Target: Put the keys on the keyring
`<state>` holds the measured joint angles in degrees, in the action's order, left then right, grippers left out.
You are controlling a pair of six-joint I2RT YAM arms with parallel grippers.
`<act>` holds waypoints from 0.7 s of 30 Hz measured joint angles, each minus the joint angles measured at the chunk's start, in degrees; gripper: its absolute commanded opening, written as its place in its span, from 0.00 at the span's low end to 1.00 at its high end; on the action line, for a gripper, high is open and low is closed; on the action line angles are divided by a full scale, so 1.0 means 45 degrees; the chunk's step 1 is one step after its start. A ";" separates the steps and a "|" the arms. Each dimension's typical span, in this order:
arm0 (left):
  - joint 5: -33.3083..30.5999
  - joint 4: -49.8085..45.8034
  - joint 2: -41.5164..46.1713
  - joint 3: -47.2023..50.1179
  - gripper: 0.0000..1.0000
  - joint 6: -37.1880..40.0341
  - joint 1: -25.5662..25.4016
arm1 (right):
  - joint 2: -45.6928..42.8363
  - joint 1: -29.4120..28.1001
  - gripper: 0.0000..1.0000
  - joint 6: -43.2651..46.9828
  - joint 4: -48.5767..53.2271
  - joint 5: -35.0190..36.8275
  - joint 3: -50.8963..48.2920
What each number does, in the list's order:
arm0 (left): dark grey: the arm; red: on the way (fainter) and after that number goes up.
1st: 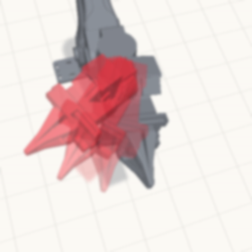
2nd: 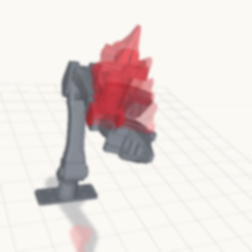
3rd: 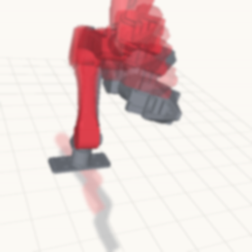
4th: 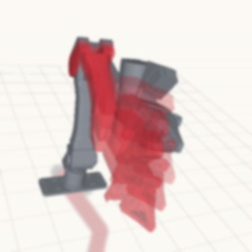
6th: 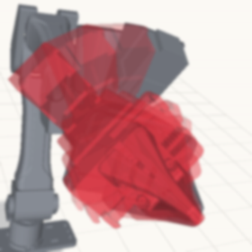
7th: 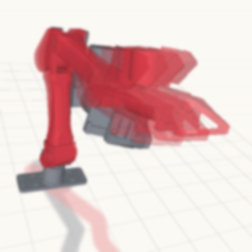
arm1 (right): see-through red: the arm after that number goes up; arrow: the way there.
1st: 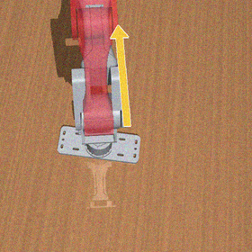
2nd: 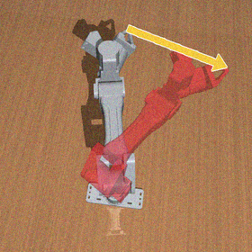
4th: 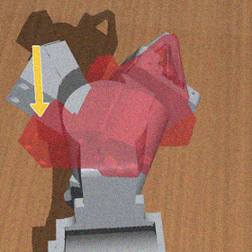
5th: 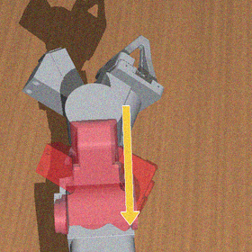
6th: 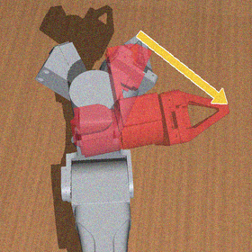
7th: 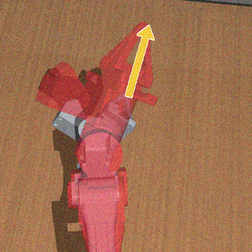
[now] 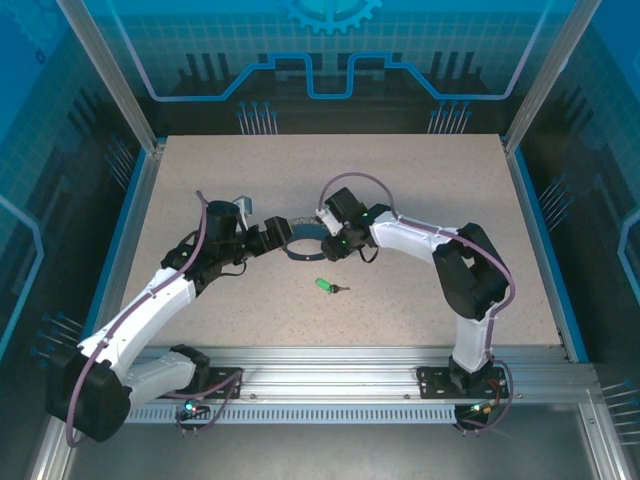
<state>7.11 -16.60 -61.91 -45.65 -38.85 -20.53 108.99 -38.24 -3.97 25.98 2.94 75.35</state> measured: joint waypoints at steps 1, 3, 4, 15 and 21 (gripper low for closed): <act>-0.0005 -0.0015 0.0000 0.0000 0.99 0.0000 0.0000 | 0.0131 -0.0073 0.41 0.0107 0.0015 0.0068 0.0073; 0.0000 -0.0034 0.0005 0.0000 0.99 0.0000 0.0000 | 0.0311 -0.0160 0.41 0.0287 0.0053 0.0262 0.0141; 0.0000 -0.0044 0.0005 0.0000 0.99 0.0000 0.0000 | 0.0393 -0.0160 0.41 0.0374 0.0126 0.0340 0.0189; 0.0005 -0.0058 0.0005 0.0000 0.99 0.0000 0.0000 | 0.0942 -0.0160 0.37 0.0937 0.0253 0.0976 0.0690; 0.0015 -0.0058 0.0005 0.0000 0.99 0.0000 0.0000 | 0.1146 -0.0151 0.34 0.1073 0.0282 0.1030 0.0724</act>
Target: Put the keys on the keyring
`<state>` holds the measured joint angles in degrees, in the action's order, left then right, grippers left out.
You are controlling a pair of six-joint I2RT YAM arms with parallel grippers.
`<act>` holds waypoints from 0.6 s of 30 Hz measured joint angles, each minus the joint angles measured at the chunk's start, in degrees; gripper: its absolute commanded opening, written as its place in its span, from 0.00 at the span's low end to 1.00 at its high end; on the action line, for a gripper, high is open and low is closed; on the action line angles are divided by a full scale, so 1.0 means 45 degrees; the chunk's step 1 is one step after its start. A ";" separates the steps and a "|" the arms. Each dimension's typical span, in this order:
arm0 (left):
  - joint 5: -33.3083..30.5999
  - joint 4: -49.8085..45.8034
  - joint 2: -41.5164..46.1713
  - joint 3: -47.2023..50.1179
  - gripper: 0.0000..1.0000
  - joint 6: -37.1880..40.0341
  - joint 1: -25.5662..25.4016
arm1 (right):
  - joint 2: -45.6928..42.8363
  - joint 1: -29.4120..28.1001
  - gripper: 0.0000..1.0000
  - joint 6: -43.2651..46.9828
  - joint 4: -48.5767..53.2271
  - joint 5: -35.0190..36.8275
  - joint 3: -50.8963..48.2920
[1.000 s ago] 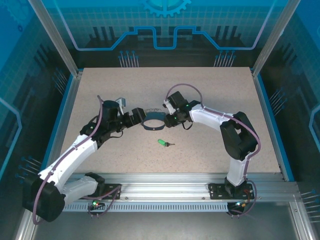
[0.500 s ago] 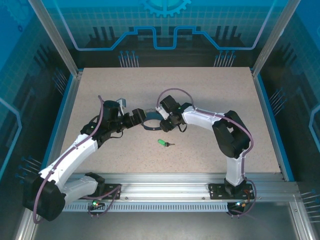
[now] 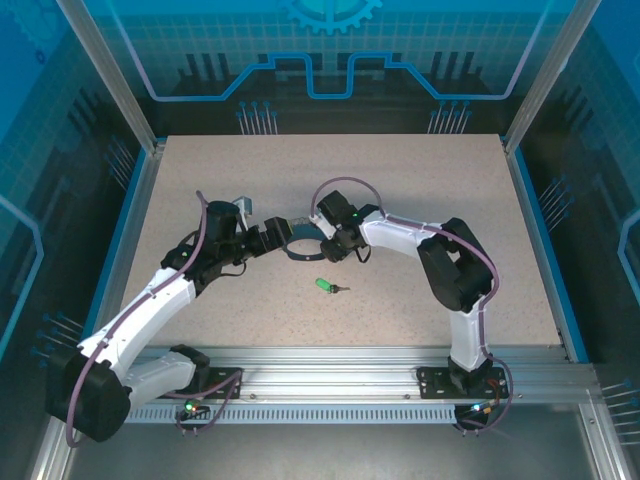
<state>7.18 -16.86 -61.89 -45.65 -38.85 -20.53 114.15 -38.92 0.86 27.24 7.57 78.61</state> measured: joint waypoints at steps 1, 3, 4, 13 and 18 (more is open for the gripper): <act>0.0005 0.0000 0.0000 0.0000 0.99 0.0000 0.0000 | 0.0029 0.0010 0.34 0.0029 0.0029 -0.0005 0.0039; 0.0024 0.0000 0.0000 0.0000 0.99 0.0000 0.0000 | 0.0102 0.0039 0.33 0.0073 0.0039 0.0000 0.0121; 0.0024 0.0000 0.0000 0.0000 0.99 0.0000 0.0000 | 0.0141 0.0063 0.32 0.0083 0.0039 -0.0005 0.0170; 0.0029 0.0019 -0.0238 0.0000 0.99 0.0000 0.0000 | 0.0578 0.0199 0.30 0.0262 0.0058 -0.0010 0.0583; 0.0029 0.0044 -0.0238 0.0000 0.99 0.0000 0.0000 | 0.0646 0.0262 0.30 0.0340 0.0083 -0.0010 0.0583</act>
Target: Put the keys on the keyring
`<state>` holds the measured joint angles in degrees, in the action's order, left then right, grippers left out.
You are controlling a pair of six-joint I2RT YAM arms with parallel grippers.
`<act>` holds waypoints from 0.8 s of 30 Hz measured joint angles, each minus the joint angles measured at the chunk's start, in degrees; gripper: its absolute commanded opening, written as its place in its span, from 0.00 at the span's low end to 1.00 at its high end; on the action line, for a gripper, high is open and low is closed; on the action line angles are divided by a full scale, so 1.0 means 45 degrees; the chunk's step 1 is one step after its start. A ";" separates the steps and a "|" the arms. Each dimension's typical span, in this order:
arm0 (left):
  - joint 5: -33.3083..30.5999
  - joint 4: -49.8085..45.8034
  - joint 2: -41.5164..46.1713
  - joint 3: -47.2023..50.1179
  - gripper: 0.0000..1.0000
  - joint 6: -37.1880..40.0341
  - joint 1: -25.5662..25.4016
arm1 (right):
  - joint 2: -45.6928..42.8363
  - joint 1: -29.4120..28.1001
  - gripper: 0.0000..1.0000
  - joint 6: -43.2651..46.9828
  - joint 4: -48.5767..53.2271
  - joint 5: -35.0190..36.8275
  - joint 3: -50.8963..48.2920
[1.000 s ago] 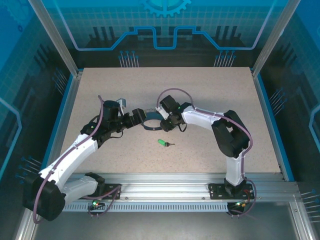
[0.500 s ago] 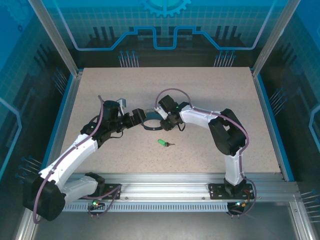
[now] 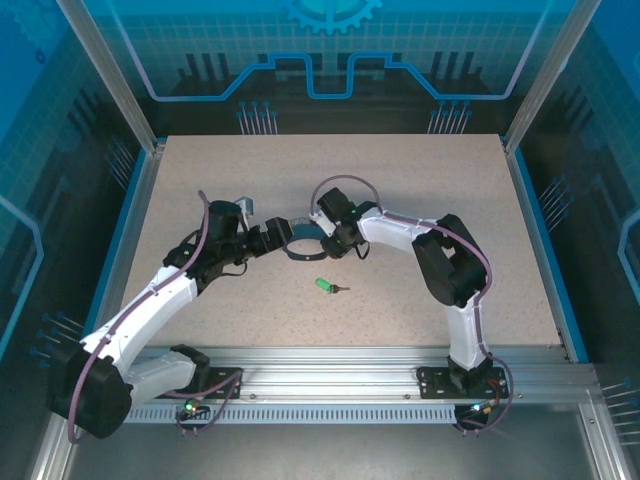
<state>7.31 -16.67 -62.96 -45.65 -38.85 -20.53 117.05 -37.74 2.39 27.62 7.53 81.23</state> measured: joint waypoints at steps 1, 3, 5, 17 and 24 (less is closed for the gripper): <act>0.0000 0.0005 0.0000 0.0000 0.99 0.0000 0.0000 | 0.0000 0.0010 0.30 0.0015 -0.0010 0.0000 0.0000; 0.0000 0.0005 0.0000 0.0000 0.99 -0.0005 0.0000 | 0.0000 0.0010 0.30 0.0015 0.0000 0.0000 0.0000; 0.0000 0.0005 0.0000 -0.0010 0.99 0.0000 0.0000 | -0.0024 0.0010 0.32 0.0005 -0.0005 -0.0005 -0.0005; 0.0180 0.0233 -0.0461 -0.0175 0.99 0.0165 -0.0073 | -0.2006 0.0534 0.40 -0.2506 -0.0112 -0.0583 -0.1049; 0.0350 0.0087 -0.2390 -0.1554 0.95 0.1277 -0.0996 | -0.3050 0.1311 0.44 -0.4775 -0.0602 -0.1127 -0.2229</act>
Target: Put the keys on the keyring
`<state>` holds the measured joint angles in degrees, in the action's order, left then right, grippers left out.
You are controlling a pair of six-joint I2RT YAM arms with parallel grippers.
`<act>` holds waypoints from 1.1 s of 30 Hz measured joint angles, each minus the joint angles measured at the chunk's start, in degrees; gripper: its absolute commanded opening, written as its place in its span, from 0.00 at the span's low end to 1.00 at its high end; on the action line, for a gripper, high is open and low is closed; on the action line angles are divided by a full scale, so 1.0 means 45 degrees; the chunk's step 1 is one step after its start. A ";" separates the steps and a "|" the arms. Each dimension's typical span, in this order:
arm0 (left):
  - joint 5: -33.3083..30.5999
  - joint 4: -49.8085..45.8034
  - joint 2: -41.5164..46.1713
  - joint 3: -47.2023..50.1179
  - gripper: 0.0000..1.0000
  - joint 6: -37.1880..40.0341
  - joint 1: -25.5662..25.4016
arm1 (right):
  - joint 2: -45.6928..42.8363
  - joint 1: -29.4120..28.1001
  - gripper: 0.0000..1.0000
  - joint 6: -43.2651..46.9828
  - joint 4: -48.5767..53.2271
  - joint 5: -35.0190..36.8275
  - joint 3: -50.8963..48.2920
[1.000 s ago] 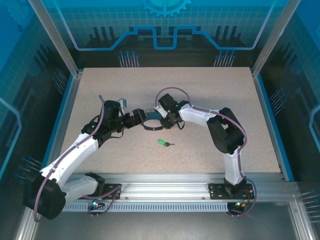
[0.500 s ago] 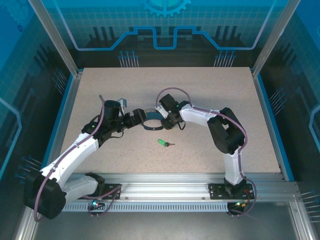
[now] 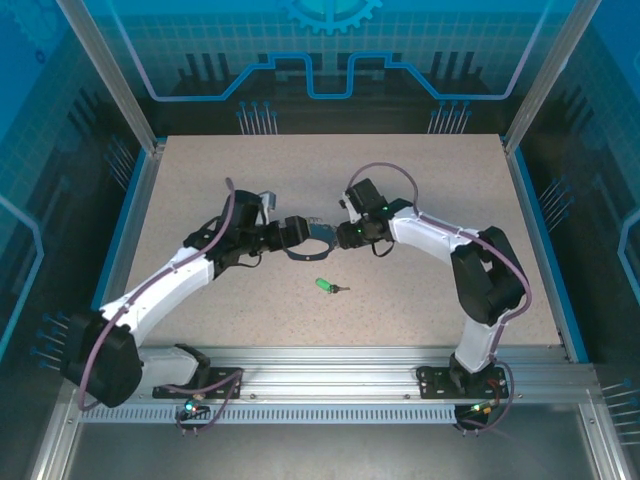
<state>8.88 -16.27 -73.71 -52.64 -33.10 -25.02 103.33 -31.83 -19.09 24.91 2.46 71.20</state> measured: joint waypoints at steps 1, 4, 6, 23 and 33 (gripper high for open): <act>-0.0015 -0.0005 -0.0369 -0.0262 0.93 0.0165 -0.0223 | -0.0083 0.0121 0.44 -0.0277 -0.0097 -0.0102 -0.0209; -0.0112 -0.0141 -0.1438 -0.1020 0.87 0.0801 -0.0947 | -0.0321 0.0539 0.50 -0.0918 -0.0262 -0.0393 -0.0826; -0.0311 -0.0447 -0.2244 -0.1671 0.82 0.1409 -0.1433 | -0.0544 0.0884 0.56 -0.1341 -0.0413 -0.0539 -0.1292; -0.4065 -0.2909 -0.8199 -0.6455 0.46 0.7023 -0.4095 | -0.3215 0.4007 1.00 -0.3045 -0.0661 -0.1370 -0.3026; -0.5119 -0.3143 -0.9238 -0.7048 0.35 0.7893 -0.4085 | -0.3458 0.5421 1.00 -0.3575 -0.1564 -0.3808 -0.4206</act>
<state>-14.15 -30.41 -115.28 -84.36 2.42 -43.40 87.77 -7.44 -35.18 17.87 -14.68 52.27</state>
